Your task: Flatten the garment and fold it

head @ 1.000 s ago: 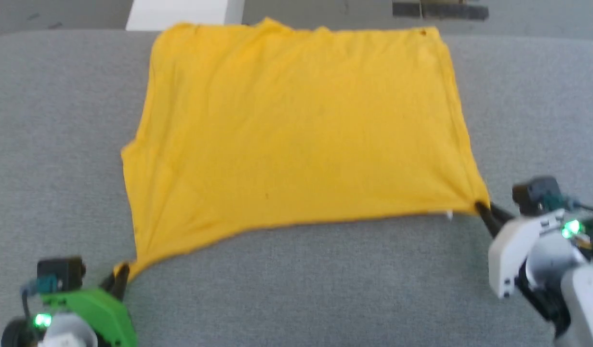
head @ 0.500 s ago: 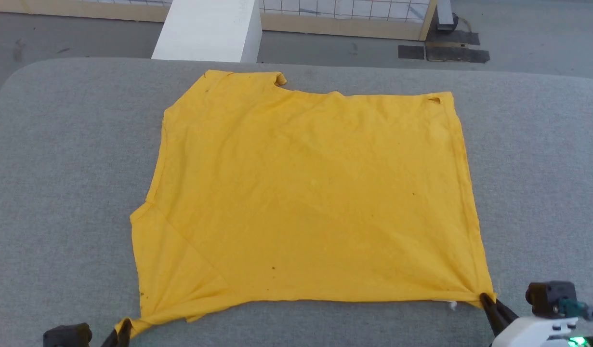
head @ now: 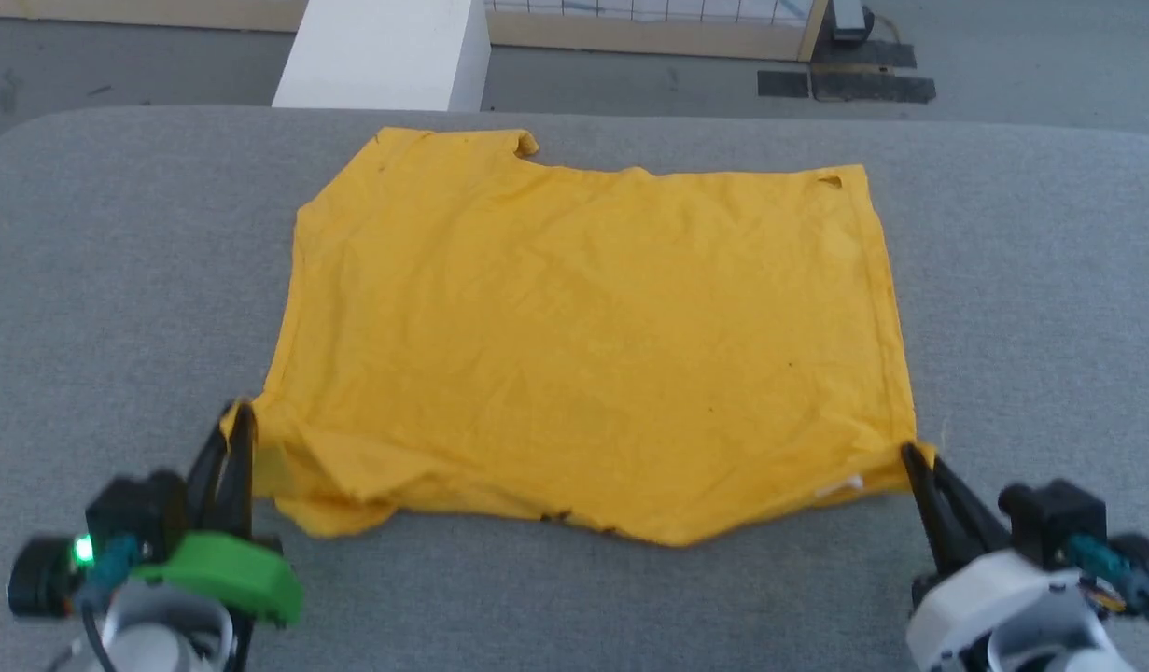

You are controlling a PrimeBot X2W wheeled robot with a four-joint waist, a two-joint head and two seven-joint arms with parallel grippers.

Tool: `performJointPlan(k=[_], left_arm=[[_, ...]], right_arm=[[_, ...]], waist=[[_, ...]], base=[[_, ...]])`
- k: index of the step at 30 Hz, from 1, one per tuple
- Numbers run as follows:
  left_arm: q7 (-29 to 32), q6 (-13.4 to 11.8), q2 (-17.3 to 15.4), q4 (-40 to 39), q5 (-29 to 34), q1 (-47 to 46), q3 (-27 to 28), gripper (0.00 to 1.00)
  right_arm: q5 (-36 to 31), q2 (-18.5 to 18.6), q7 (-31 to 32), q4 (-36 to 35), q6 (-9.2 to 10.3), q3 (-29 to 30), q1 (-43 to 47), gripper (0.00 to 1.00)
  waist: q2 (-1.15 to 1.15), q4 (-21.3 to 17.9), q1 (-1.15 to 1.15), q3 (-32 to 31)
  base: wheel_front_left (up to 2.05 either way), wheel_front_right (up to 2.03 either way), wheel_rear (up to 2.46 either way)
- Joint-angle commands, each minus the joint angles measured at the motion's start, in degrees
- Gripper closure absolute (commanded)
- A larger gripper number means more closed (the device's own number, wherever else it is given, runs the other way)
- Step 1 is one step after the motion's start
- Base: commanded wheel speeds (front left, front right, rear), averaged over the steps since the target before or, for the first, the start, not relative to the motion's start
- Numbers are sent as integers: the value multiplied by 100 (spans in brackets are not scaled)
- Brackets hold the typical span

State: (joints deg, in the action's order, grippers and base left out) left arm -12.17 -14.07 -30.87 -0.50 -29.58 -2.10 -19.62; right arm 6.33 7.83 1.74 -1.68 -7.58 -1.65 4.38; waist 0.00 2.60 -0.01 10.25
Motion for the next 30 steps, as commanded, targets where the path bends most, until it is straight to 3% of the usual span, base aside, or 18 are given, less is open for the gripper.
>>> performJointPlan(k=[1, 8, 16, 22, 29, 30], left_arm=[[10, 87, -56, 80, 88, -374, -16, 100], [272, 548, -188, 595, 225, -1676, -139, 100], [854, 1112, -260, 1721, 94, -2809, -279, 100], [2071, 1771, -311, 2734, -419, -3131, -523, 100], [3350, 2046, -205, 2926, -1328, -3087, -597, 100], [3350, 2036, -189, 2888, -1406, -3074, -547, 58]], right_arm=[[-72, 95, 55, 7, 9, -55, -288, 100], [-52, 453, 412, 286, 9, -273, -1316, 100], [193, 685, 1077, 924, 9, -424, -2342, 100], [814, 775, 2156, 1322, 9, -596, -2915, 100], [1341, 719, 3858, 1523, 9, -479, -3187, 100], [1362, 704, 4040, 1494, 9, -437, -3182, 100]], waist=[[0, -32, 1, 143], [0, -113, 1, 621], [0, -205, 1, 1153], [0, -278, 1, 1425], [0, -238, 1, 1444], [0, -216, 1, 1414]], base=[[0, 0, 0], [0, 0, 0], [0, 0, 0], [0, 0, 0], [0, 0, 0], [0, 0, 0]])
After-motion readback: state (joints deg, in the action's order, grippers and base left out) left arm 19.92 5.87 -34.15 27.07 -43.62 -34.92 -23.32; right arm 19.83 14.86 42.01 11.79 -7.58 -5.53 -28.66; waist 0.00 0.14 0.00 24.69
